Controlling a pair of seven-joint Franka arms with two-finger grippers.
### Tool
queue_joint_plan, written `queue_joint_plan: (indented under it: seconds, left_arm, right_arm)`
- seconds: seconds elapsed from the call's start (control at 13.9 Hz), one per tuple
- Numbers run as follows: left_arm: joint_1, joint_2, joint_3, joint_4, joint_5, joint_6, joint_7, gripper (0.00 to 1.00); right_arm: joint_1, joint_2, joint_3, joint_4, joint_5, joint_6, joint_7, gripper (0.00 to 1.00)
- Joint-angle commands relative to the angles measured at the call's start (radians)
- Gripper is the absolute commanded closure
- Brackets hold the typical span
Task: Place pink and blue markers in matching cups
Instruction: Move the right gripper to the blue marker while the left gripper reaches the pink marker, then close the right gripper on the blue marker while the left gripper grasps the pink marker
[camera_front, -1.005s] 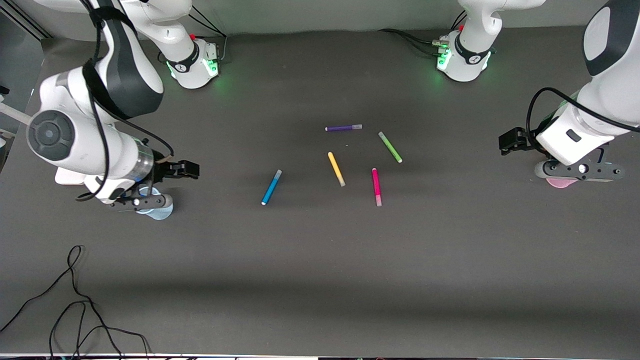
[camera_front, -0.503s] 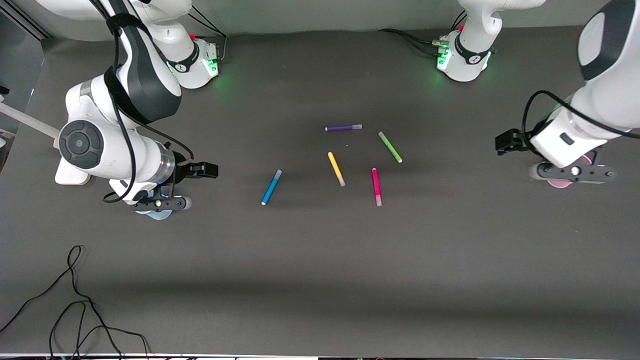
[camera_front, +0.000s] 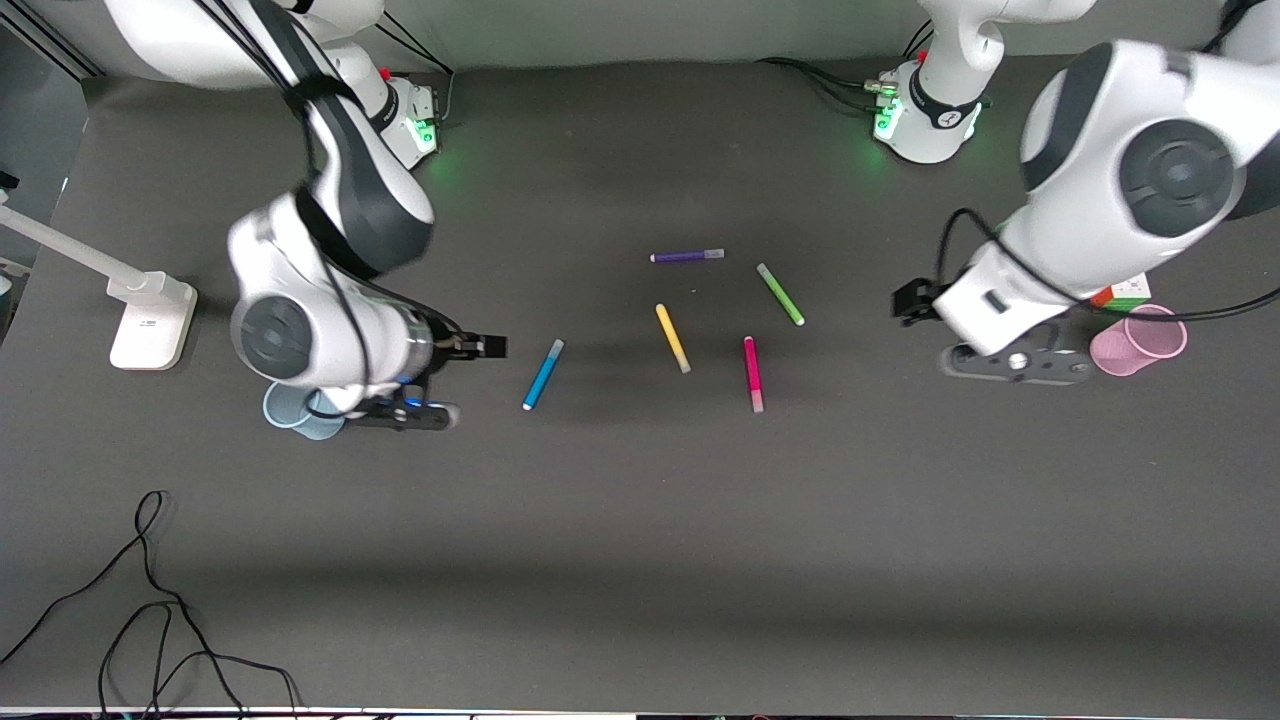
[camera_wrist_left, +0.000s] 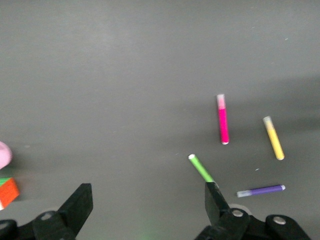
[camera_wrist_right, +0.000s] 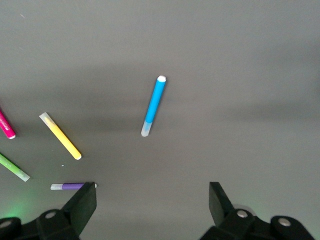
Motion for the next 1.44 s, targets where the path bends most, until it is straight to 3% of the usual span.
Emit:
queue_joint_plan:
  seconds: [0.0, 0.29, 0.43, 0.79, 1.15, 1.36]
  left_arm:
    - [-0.044, 0.044, 0.011, -0.005, -0.03, 0.065, -0.038, 0.0]
    - [-0.099, 0.109, 0.011, -0.011, -0.03, 0.125, -0.117, 0.0]
    - [-0.114, 0.118, 0.011, -0.064, -0.03, 0.218, -0.145, 0.01]
    - [-0.13, 0.184, 0.006, -0.129, -0.114, 0.366, -0.2, 0.02]
    - [-0.167, 0.206, 0.005, -0.297, -0.122, 0.596, -0.208, 0.02]
    - [-0.211, 0.242, 0.006, -0.33, -0.123, 0.651, -0.29, 0.04]
  right_arm:
    - [0.0, 0.137, -0.002, 0.067, 0.085, -0.015, 0.037, 0.0]
    - [-0.001, 0.318, -0.004, 0.143, 0.116, -0.015, 0.089, 0.0]
    - [0.0, 0.376, -0.004, 0.151, 0.116, -0.01, 0.105, 0.0]
    - [-0.006, 0.438, -0.005, 0.176, 0.105, 0.023, 0.1, 0.0]
    - [-0.003, 0.453, -0.007, 0.176, 0.102, 0.092, 0.126, 0.02]
    - [-0.003, 0.463, -0.007, 0.176, 0.097, 0.108, 0.12, 0.16]
